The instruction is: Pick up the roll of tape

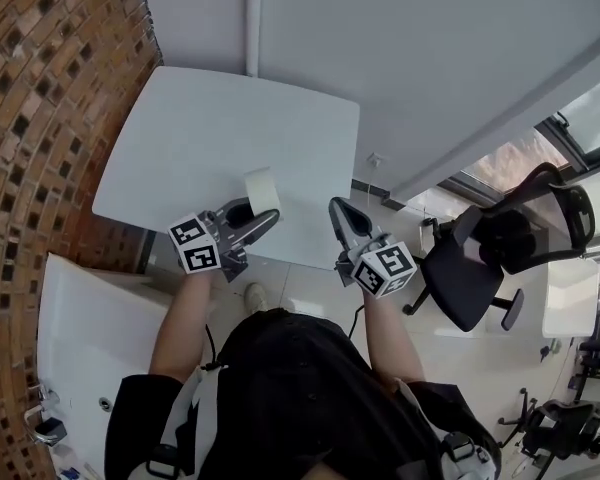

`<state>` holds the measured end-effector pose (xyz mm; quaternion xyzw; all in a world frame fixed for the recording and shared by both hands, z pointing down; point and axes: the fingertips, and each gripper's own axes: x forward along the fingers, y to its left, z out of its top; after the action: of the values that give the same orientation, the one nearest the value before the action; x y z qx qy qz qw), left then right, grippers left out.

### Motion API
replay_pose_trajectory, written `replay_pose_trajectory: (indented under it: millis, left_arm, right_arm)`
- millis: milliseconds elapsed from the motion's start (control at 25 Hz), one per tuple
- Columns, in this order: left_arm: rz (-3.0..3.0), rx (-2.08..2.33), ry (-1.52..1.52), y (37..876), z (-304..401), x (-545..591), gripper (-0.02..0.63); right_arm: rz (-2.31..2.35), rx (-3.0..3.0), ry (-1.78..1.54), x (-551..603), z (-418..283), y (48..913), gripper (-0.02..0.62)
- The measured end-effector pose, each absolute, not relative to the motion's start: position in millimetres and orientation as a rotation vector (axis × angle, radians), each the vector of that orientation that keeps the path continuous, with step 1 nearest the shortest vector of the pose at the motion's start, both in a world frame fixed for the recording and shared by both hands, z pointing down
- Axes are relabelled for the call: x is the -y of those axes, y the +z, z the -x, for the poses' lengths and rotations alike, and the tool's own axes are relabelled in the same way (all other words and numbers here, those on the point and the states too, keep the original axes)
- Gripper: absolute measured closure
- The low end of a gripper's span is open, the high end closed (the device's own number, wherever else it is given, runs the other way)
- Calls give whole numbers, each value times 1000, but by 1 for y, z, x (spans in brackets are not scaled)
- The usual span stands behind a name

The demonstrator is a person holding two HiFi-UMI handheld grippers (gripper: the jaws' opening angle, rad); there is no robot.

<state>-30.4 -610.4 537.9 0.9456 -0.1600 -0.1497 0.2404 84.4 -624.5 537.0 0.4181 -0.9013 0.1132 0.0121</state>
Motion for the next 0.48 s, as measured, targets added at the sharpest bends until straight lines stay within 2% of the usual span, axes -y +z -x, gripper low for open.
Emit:
replay_pose_trajectory:
  millis: [480]
  left_arm:
    - [-2546, 495, -575, 515, -8, 539, 499]
  right_arm:
    - [-1321, 2870, 292, 550, -142, 518, 591]
